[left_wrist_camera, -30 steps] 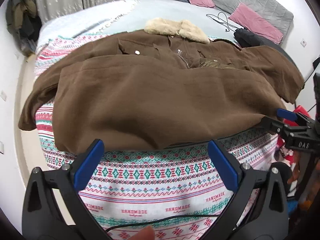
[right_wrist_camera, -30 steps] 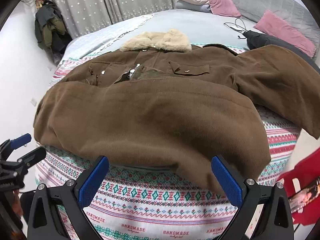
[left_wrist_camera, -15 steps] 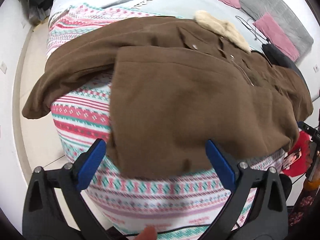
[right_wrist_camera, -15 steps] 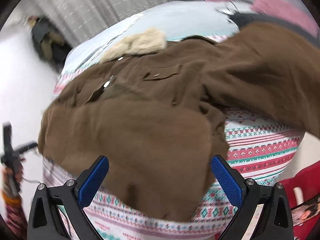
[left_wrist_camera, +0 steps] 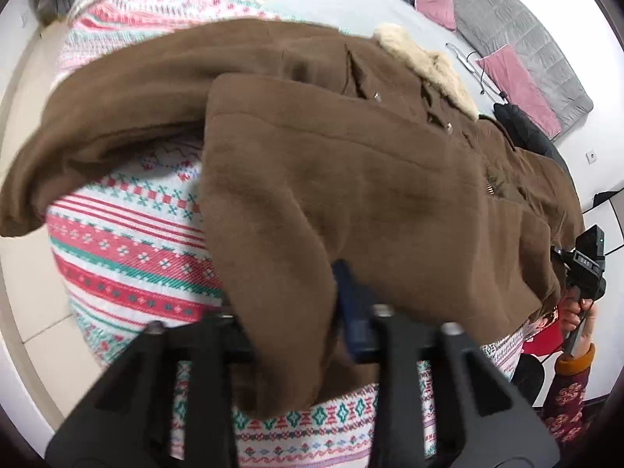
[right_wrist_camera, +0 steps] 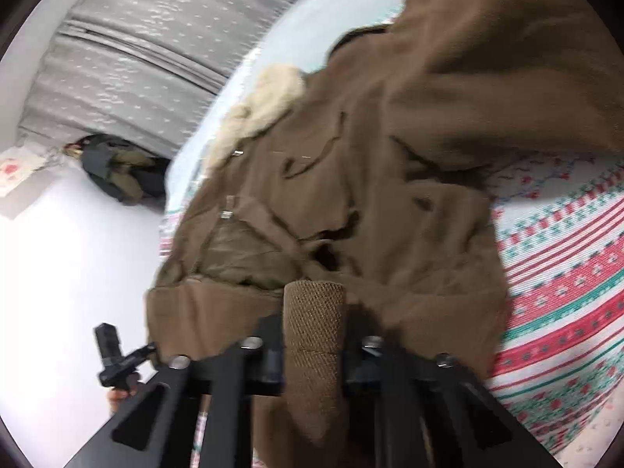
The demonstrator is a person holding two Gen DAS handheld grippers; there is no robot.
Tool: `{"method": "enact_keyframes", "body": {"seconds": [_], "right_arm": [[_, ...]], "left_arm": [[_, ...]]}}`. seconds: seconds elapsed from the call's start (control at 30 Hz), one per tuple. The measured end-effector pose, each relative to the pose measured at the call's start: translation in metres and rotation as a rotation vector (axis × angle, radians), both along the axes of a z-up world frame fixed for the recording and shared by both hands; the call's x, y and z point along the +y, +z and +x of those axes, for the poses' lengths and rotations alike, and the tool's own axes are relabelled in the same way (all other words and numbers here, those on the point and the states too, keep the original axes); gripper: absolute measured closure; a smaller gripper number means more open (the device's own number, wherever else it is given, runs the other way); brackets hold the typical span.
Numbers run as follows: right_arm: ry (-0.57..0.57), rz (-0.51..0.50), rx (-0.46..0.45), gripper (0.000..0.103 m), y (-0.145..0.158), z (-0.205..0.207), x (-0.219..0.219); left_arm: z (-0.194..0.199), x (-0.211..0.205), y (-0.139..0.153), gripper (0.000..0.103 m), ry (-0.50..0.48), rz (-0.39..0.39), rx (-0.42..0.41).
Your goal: Fold large clothes
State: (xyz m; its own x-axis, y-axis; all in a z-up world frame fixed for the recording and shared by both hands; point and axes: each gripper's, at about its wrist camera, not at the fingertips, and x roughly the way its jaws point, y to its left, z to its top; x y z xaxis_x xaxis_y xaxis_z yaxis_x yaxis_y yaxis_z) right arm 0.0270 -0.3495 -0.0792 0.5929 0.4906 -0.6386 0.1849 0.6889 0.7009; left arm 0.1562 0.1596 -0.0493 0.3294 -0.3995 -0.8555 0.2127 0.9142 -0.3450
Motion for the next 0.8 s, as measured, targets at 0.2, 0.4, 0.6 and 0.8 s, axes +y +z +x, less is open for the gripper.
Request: {"method": "enact_keyframes", "body": {"seconds": [0.2,0.4,0.6,0.8], "right_arm": [[0.121,-0.017,-0.134,0.092,0.047,-0.021,0.028],[0.241,-0.084,-0.194,0.092,0.092,-0.065,0.056],[0.27,-0.225,-0.099,0.092,0.089,-0.121,0.06],[0.248,-0.27,0.069,0.091,0.044,-0.164,0.041]], "left_arm": [[-0.038,0.014,0.048,0.094,-0.037,-0.141,-0.096],[-0.1,0.009,0.076,0.094,-0.186,-0.097,-0.193],[-0.14,0.021,0.066,0.094,-0.254,0.018,-0.175],[-0.157,0.039,0.024,0.093,-0.285,0.234,-0.057]]}}
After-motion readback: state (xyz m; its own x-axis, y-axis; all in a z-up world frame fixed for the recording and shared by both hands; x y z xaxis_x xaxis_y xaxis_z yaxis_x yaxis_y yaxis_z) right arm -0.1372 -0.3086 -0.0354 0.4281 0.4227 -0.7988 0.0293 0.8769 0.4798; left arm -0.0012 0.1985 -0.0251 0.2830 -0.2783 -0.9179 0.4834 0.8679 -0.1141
